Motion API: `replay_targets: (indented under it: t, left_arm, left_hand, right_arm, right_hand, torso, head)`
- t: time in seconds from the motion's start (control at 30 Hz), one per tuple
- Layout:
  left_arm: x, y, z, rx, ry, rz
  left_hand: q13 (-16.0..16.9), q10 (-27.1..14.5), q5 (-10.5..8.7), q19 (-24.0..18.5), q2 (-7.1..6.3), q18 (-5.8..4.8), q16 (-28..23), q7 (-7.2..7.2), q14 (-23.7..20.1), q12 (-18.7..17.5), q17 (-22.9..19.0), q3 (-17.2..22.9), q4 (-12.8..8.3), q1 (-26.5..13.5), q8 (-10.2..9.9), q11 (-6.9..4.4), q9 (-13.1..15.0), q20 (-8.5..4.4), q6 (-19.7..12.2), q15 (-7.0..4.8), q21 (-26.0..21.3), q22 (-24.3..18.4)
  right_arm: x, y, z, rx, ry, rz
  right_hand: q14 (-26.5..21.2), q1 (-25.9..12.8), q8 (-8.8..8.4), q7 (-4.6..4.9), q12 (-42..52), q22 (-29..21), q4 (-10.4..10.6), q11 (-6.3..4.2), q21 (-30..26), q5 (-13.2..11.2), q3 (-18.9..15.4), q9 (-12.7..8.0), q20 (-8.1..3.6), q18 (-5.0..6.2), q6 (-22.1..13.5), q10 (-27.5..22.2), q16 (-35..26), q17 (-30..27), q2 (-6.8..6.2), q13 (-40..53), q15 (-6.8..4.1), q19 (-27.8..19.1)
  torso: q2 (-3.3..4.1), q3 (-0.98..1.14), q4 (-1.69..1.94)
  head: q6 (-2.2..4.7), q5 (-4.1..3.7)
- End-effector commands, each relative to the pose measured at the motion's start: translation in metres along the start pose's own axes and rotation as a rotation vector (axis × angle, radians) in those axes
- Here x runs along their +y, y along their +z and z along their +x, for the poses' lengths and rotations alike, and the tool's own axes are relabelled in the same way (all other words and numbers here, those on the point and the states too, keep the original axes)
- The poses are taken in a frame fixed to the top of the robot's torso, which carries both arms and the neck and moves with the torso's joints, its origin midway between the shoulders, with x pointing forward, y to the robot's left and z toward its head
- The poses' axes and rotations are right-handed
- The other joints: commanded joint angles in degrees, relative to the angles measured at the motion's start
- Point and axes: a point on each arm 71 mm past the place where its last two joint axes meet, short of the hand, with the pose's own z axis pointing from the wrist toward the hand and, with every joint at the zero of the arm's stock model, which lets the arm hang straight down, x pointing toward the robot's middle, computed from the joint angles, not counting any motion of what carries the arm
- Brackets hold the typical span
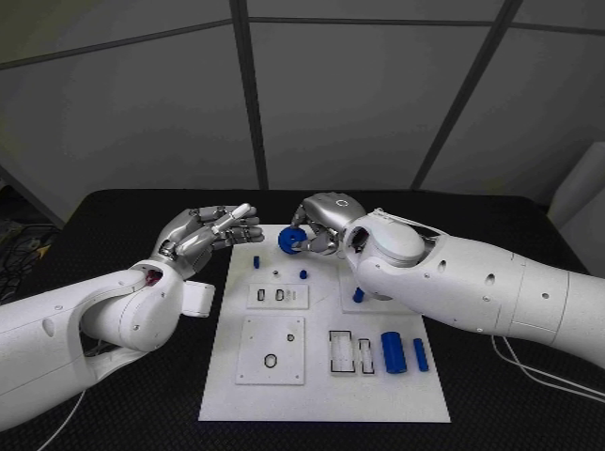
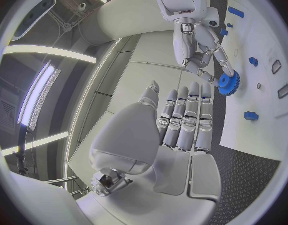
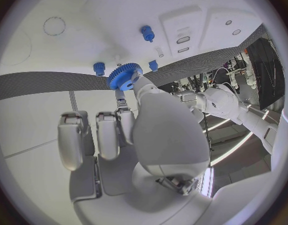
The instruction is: Assemble the parts on the task board
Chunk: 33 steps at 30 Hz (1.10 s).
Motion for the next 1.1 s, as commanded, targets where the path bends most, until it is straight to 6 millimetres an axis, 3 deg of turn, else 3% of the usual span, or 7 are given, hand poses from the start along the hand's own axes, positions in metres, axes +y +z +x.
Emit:
replay_targets:
  t: [0.03, 0.7, 0.87, 1.1]
  left_arm:
    - [-0.0012, 0.0002, 0.0014, 0.011, -0.013, 0.004]
    - [-0.0012, 0.0001, 0.0011, 0.009, -0.015, 0.002]
    - [-0.0013, 0.0000, 0.0007, 0.008, -0.015, 0.002]
    - [-0.0012, 0.0000, 0.0002, 0.007, -0.014, 0.002]
  left_hand:
    - [0.0, 0.2, -0.18, -0.1, 0.16, -0.72, -0.2, 0.07, 0.0, -0.4, -0.1, -0.4, 0.0, -0.6, -0.4, -0.01, -0.1, 0.22, 0.5, 0.24, -0.3, -0.1]
    - [0.0, 0.2, -0.18, -0.1, 0.16, -0.72, -0.2, 0.07, 0.0, -0.4, -0.1, -0.4, 0.0, -0.6, -0.4, -0.01, -0.1, 0.22, 0.5, 0.24, -0.3, -0.1]
    - [0.0, 0.2, -0.18, -0.1, 0.16, -0.72, -0.2, 0.07, 0.0, -0.4, -0.1, -0.4, 0.0, -0.6, -0.4, -0.01, -0.1, 0.22, 0.5, 0.24, -0.3, -0.1]
    - [0.0, 0.2, -0.18, -0.1, 0.16, -0.72, -0.2, 0.07, 0.0, -0.4, -0.1, -0.4, 0.0, -0.6, -0.4, -0.01, -0.1, 0.22, 0.5, 0.24, -0.3, -0.1]
  right_arm:
    - [-0.0007, 0.0016, 0.0017, 0.019, -0.030, -0.003]
    - [-0.0058, 0.0023, 0.0103, 0.076, -0.049, 0.017]
    - [-0.0078, 0.0026, 0.0097, 0.064, -0.046, 0.028]
    - [-0.0077, 0.0032, 0.0106, 0.072, -0.035, 0.029]
  right_hand:
    - [4.0, -0.1, 0.16, -1.54, -0.1, 15.1, 0.0, -0.12, 0.2, 0.5, -0.3, 1.5, -0.40, -0.42, 1.8, 0.3, 0.3, 5.2, 0.30, 3.5, -0.24, 5.8]
    - [3.9, -0.8, -0.46, -1.35, -0.4, 15.1, 0.0, -0.01, 0.2, 0.5, -0.6, 1.5, -0.33, -0.42, 1.3, 0.1, 0.2, 4.9, -0.05, 3.4, -0.13, 5.8]
    - [3.8, -2.3, -1.93, -0.45, -1.6, 15.1, 0.5, 0.71, 0.2, -0.2, -1.3, 0.9, 0.09, -0.42, -1.9, -0.6, 0.0, 4.7, -0.94, 2.5, 0.45, 5.8]
    - [3.7, -4.1, -1.95, 0.44, -3.1, 15.1, 1.7, 1.55, 0.2, 0.0, -2.1, -0.2, 0.84, -0.42, -6.9, -1.5, -0.2, 4.4, -2.16, 1.3, 1.17, 5.8]
  torso:
    - [-0.01, 0.04, -0.17]
    - [-0.02, 0.05, -0.14]
    - [-0.02, 0.04, -0.13]
    - [0.01, 0.08, -0.16]
  head:
    - [-0.11, 0.04]
    - [-0.40, 0.09]
    - [-0.34, 0.08]
    - [-0.33, 0.09]
